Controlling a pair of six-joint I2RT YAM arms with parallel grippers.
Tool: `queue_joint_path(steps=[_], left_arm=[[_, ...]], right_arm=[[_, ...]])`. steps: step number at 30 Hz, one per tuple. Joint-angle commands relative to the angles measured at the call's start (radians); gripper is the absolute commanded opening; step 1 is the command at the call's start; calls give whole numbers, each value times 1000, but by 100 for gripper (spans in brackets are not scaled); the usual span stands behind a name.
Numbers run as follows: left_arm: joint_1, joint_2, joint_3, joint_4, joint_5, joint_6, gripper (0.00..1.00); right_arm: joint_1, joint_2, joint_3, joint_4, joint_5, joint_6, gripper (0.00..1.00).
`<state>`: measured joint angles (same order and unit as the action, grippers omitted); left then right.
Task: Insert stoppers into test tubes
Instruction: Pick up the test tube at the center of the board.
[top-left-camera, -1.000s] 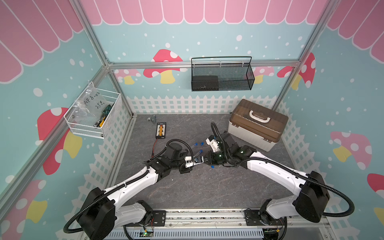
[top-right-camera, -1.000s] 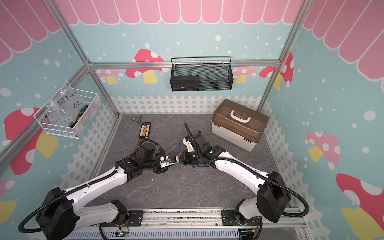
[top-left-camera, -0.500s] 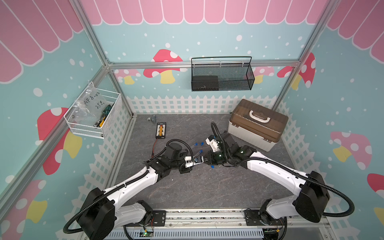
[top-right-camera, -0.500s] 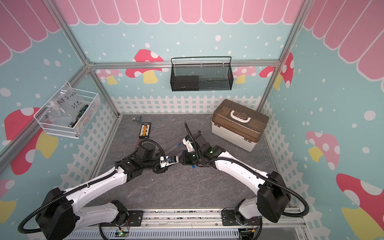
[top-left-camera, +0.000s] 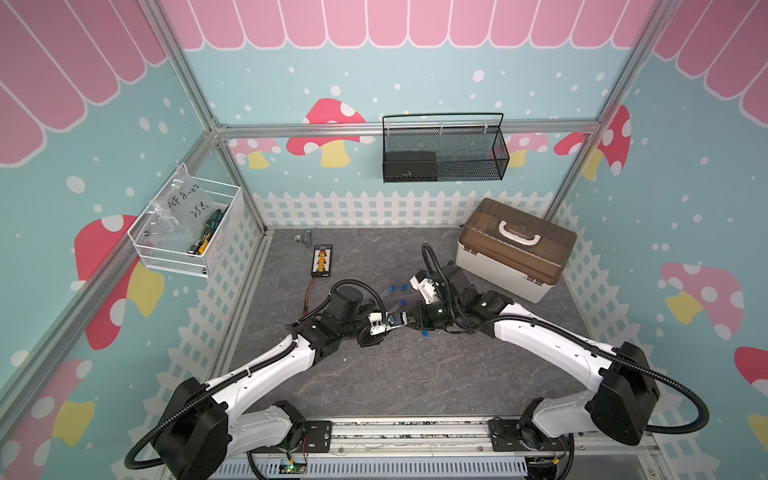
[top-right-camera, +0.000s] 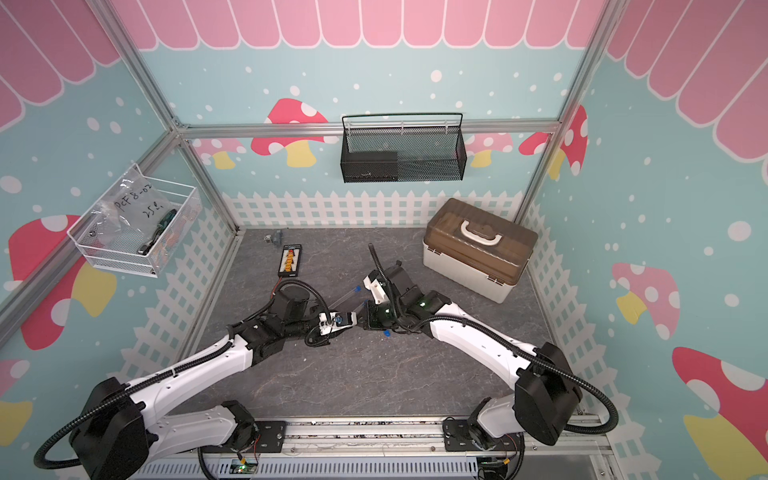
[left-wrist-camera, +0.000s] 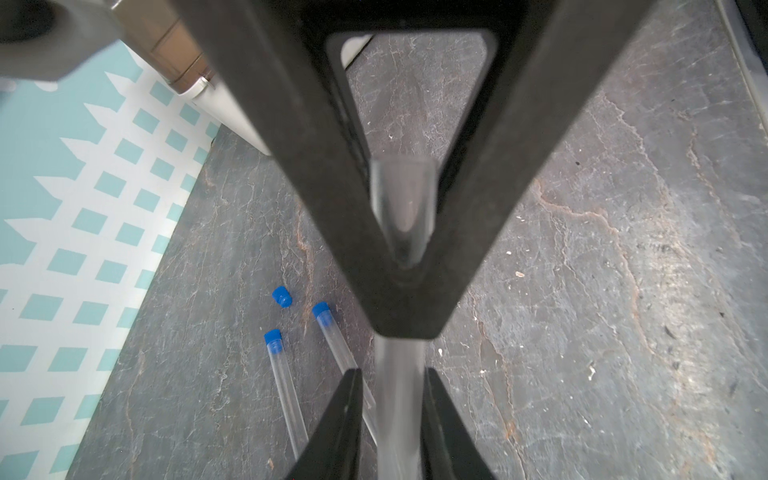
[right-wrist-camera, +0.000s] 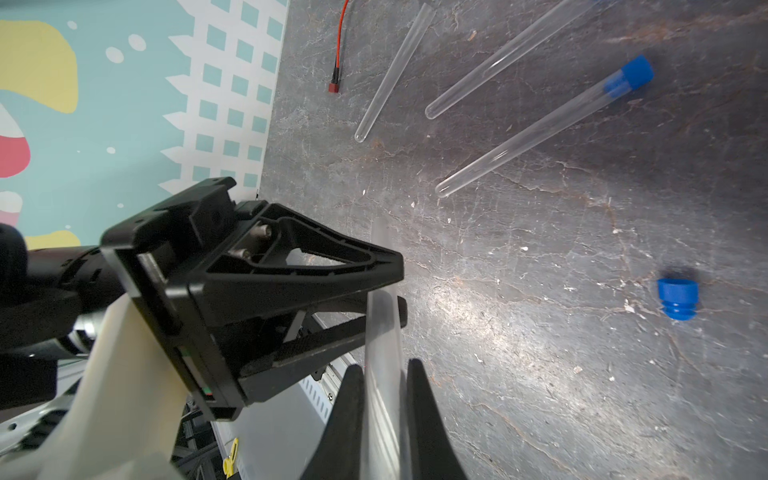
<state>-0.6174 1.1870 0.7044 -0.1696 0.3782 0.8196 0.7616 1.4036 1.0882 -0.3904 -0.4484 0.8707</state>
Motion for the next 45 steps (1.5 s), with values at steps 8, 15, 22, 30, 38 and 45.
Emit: queue_joint_path(steps=[8, 15, 22, 30, 38, 45], left_arm=[[-3, -20, -15, 13, -4, 26, 27], [-3, -30, -20, 8, -13, 36, 26], [-1, -30, -29, 6, -23, 54, 26], [-1, -29, -25, -7, -21, 57, 21], [-1, -41, -24, -23, -13, 65, 12], [-2, -70, -15, -62, -24, 15, 9]], right_arm=[[8, -35, -23, 68, -52, 50, 8], [7, -41, -28, 41, -20, 44, 7], [5, -55, -36, 42, -19, 47, 7], [5, -68, -46, 42, -26, 48, 7], [5, -69, -46, 44, -13, 53, 11], [-11, -114, -36, 53, 27, 26, 29]])
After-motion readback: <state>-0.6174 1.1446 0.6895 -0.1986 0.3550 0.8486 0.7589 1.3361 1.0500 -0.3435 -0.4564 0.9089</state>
